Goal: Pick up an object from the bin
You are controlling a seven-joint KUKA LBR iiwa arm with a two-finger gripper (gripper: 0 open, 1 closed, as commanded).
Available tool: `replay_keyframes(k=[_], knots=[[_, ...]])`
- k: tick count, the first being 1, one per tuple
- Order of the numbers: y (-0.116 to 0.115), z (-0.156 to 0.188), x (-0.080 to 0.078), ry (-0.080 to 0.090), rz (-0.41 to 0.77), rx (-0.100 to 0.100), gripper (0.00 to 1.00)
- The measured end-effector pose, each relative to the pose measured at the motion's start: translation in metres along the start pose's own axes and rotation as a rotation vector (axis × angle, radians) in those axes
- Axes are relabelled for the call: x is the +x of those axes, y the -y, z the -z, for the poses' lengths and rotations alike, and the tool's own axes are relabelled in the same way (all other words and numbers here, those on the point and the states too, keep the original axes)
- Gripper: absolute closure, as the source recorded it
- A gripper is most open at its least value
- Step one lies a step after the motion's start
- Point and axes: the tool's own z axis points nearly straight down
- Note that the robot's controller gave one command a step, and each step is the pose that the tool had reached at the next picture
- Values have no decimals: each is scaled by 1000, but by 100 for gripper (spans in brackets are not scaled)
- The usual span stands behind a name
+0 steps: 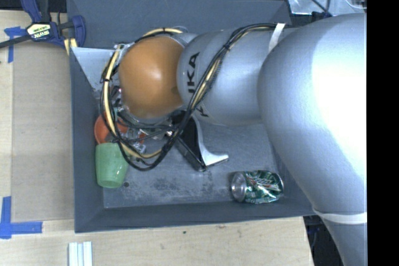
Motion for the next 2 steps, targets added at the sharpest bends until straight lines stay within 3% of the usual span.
replay_keyframes(k=[2], knots=[[-1,23,1,0,-2,-3,100]])
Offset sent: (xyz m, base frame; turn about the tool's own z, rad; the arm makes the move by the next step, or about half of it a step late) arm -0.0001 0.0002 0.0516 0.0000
